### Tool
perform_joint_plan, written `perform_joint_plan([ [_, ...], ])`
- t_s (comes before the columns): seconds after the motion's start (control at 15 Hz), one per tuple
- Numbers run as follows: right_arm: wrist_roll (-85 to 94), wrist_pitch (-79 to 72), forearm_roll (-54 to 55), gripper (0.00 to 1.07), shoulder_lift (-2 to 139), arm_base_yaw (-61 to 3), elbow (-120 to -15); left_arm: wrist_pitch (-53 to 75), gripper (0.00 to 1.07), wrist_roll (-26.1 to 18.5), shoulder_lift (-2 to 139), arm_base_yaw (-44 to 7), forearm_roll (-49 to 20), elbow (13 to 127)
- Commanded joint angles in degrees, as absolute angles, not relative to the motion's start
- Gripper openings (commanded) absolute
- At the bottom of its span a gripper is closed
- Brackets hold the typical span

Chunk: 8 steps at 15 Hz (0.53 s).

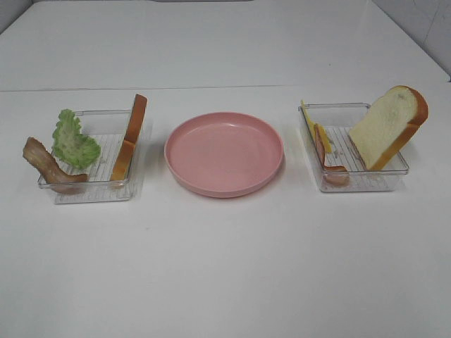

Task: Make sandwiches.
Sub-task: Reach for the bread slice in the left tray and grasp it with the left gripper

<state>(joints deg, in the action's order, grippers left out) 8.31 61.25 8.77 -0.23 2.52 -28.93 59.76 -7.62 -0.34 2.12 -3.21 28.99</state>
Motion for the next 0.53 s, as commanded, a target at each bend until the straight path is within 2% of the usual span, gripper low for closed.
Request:
perform_joint_plan([
  [0.07,8.88,60.96,8.59,0.79,-1.43,2.75,-28.82,58.79,0.90,-7.73,-1.43,2.29,-3.67,28.76],
  [0.53,8.88,60.96,8.59,0.79,-1.43,2.75,-28.82,58.79,0.90,-7.73,-1.43,2.29,-3.67,28.76],
])
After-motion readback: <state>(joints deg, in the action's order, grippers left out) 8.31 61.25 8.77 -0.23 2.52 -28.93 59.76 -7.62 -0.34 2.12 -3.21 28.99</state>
